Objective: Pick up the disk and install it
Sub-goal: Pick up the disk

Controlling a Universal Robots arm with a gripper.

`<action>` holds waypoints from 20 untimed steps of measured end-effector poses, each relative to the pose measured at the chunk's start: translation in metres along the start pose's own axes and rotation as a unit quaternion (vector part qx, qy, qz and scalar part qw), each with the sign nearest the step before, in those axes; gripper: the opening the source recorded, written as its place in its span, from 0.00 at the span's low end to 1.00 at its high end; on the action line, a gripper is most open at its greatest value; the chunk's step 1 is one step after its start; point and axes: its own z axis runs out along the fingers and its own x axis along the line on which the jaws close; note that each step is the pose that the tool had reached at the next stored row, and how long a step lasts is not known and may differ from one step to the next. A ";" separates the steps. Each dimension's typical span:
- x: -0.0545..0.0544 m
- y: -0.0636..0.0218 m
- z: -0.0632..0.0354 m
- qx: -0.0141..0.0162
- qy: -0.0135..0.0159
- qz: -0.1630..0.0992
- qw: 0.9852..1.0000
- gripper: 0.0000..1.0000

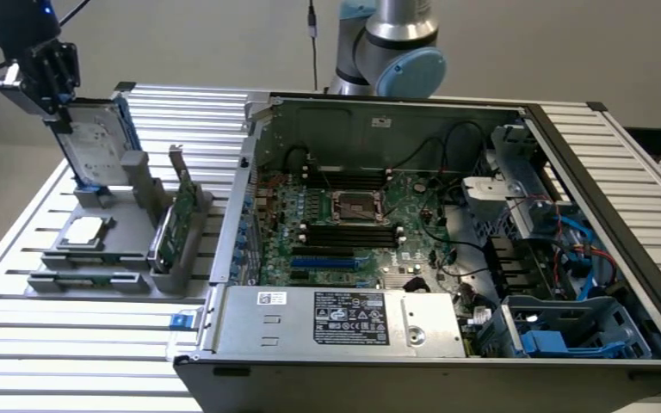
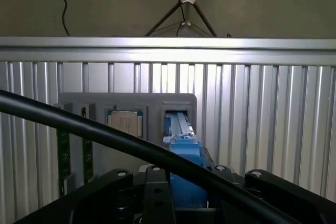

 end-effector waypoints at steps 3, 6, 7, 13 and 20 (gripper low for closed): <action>-0.001 0.0001 -0.0065 0.000 0.001 0.000 1.000 0.33; -0.001 0.0003 -0.0143 0.000 0.003 0.000 1.000 0.33; -0.001 0.0004 -0.0173 0.000 0.003 0.000 1.000 0.33; 0.000 0.0010 -0.0389 0.001 0.006 0.000 1.000 0.33; 0.001 0.0005 -0.0630 0.002 0.008 0.000 1.000 0.33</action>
